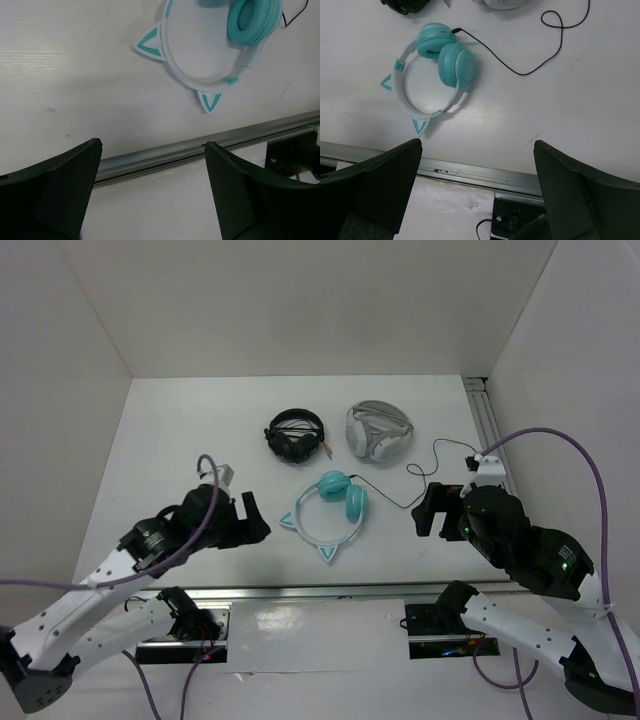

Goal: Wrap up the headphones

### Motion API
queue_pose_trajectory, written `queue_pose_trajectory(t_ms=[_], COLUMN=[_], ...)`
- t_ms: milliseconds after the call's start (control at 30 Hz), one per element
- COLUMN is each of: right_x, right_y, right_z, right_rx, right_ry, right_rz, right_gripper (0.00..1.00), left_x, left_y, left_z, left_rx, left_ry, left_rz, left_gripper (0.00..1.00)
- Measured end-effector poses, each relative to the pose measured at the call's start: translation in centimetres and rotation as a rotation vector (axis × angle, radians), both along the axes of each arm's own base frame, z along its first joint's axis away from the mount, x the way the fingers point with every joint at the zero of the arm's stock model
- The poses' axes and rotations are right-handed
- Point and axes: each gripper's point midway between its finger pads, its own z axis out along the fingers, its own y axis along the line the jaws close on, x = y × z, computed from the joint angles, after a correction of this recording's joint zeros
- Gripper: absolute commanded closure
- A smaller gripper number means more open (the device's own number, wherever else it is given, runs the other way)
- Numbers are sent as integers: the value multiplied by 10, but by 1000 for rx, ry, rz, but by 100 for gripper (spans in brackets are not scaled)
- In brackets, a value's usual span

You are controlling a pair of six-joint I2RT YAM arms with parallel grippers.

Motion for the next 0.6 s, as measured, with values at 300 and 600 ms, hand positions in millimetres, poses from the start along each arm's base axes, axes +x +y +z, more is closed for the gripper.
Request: queue_pose_trajectory(t_ms=[300,600], right_x=[2,1], right_y=[11,16], right_z=[9,8], right_rx=[32,38], right_ry=[-32,-36], right_rz=[52,88], right_gripper=[0,0], left_x=[7,36], left_y=[-89,-133], left_z=[-62,-115], left_rx=[31,163], left_ry=[191,257], left_rz=[11,271], left_gripper=[1,6])
